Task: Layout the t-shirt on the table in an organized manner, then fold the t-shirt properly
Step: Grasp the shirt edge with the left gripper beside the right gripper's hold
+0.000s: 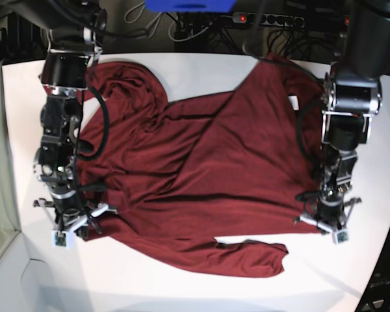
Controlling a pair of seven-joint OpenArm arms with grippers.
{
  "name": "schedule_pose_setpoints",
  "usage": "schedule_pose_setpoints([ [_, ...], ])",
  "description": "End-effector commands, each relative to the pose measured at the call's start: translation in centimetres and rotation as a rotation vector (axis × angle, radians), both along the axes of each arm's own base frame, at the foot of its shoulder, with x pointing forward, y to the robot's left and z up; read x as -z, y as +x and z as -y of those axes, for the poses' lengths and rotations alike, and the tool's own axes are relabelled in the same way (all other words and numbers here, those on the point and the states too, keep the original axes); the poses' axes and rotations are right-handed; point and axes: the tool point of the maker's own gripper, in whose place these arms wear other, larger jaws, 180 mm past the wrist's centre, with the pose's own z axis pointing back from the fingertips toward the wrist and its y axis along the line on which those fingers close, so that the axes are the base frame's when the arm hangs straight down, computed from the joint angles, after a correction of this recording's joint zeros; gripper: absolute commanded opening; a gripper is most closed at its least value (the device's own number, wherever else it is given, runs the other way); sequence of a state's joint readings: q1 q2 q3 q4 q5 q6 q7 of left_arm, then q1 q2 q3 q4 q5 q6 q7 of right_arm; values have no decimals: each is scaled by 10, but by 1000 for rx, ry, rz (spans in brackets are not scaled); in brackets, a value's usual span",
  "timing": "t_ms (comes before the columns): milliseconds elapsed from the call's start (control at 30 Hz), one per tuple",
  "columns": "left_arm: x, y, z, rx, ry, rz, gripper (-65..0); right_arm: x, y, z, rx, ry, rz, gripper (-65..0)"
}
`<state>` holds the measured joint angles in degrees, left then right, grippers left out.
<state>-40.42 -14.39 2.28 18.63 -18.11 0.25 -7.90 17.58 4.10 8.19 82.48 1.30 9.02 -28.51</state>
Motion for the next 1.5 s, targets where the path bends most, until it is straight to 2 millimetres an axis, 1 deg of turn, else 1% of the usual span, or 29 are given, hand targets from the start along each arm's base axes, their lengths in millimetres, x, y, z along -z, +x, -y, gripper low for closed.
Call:
schedule_pose_setpoints([
  [0,-43,23,-1,9,17,112,-610,-32,13,3,3,-11,91,-650],
  [33,-51,26,-1,12,21,131,-610,-34,14,3,3,-11,96,-650],
  [67,-65,30,-6,11,33,162,-610,-38,16,3,3,-11,104,-650],
  [133,-95,41,-9,14,45,224,-610,-46,20,3,3,-11,122,-650],
  [233,-133,55,-8,21,54,298,-610,-57,26,3,3,-8,146,-650],
  [267,-146,58,-16,15,62,307,-610,-62,28,3,3,-8,156,-650],
  [367,-180,66,-26,11,72,329,-610,-72,32,2,3,-5,176,-650],
  [433,-195,71,-26,11,70,346,-610,-75,35,2,3,-3,184,-650],
  [500,-199,72,-25,12,70,351,-610,-75,35,1,2,-1,183,-650],
  [533,-197,71,-25,13,70,349,-610,-74,35,0,0,0,181,-650],
  [567,-195,71,-25,14,70,346,-609,-74,35,-2,-2,1,181,-650],
  [733,-128,48,-24,16,65,227,-601,-69,34,-8,-4,20,173,-650],
  [767,-114,42,-25,16,64,202,-581,-69,34,-8,-6,19,173,-650],
  [800,-102,36,-24,15,62,180,-544,-69,34,-9,-7,19,172,-650],
  [833,-92,32,-25,14,61,163,-509,-69,34,-9,-9,18,172,-650],
  [867,-82,26,-25,14,61,144,-458,-69,34,-9,-9,18,172,-650],
  [933,-62,17,-26,6,57,102,-396,-69,34,-9,-9,18,172,-650],
  [967,-53,13,-29,-2,54,82,-390,-69,34,-9,-9,18,172,-650],
  [1067,-19,-1,-35,-22,41,-7,-384,-68,34,-10,-10,18,170,-650],
  [1133,-6,-7,-33,-27,31,-40,-383,-64,32,-10,-10,19,161,-650],
  [1167,-3,-6,-27,-20,23,-45,-383,-61,30,-10,-10,19,155,-650],
  [1267,5,-8,-19,-12,14,-59,-381,-59,29,-10,-10,19,150,-650],
  [1400,33,-22,6,32,7,-113,-341,-58,29,-10,-10,19,148,-650],
  [1467,47,-30,15,65,26,-148,-331,-58,29,-10,-10,19,148,-650],
])
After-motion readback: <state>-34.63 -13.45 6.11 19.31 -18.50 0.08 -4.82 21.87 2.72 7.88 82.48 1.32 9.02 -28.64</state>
